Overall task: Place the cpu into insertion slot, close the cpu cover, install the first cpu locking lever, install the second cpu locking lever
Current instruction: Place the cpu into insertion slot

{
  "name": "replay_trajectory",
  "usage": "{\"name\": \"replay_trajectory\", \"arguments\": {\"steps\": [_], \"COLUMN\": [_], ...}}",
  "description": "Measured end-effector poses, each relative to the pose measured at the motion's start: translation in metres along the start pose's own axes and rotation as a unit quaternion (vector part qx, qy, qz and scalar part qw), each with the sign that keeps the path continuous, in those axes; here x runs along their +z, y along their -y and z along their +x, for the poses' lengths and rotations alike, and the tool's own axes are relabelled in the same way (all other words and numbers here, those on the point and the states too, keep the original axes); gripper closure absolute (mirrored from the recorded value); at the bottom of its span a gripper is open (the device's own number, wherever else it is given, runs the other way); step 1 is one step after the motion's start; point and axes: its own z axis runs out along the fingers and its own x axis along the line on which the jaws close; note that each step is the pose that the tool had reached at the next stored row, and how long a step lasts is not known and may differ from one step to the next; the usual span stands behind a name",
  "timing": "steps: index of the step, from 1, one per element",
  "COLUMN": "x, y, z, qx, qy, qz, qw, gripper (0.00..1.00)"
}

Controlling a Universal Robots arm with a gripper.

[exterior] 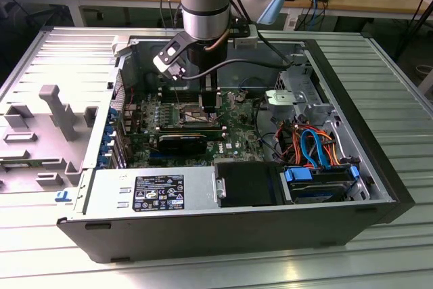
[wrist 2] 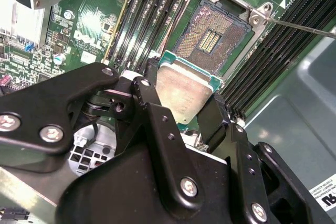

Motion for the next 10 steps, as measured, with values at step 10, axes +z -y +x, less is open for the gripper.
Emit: {"name": "replay_trajectory", "arguments": {"steps": [10], "x": [0.0002], "y": [0.0], "z": [0.0], "qx": [0.006], "qy": [0.0004], "qz": [-0.0001], "qw": [1.0], "gripper": [0.45]}}
